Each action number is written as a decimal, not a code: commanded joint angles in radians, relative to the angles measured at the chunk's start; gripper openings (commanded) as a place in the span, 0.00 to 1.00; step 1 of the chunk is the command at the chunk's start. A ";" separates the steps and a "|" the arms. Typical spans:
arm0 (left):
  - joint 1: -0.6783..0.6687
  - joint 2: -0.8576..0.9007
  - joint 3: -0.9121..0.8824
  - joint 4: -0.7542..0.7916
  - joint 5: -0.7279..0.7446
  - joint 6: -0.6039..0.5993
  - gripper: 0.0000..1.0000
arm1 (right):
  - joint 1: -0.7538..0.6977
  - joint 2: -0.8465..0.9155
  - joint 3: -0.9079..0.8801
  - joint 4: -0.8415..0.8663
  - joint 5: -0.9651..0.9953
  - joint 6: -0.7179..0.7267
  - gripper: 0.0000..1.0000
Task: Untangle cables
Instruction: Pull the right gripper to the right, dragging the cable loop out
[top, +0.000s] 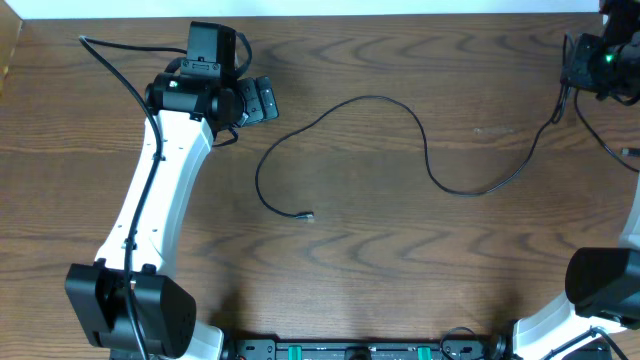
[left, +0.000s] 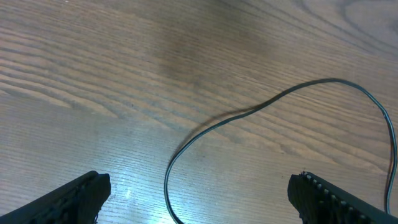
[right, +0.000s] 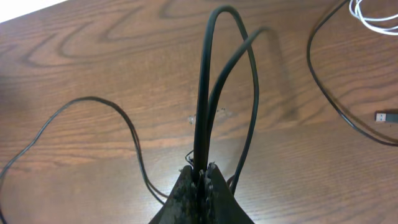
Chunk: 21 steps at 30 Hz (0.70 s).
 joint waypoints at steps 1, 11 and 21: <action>0.001 0.003 -0.003 -0.003 -0.013 0.008 0.97 | -0.019 -0.032 0.095 -0.024 0.014 0.007 0.01; 0.001 0.003 -0.003 -0.003 -0.013 0.008 0.97 | -0.220 -0.019 0.211 -0.099 0.497 0.260 0.01; 0.001 0.003 -0.003 -0.003 -0.013 0.008 0.97 | -0.441 0.153 0.211 -0.048 0.636 0.323 0.01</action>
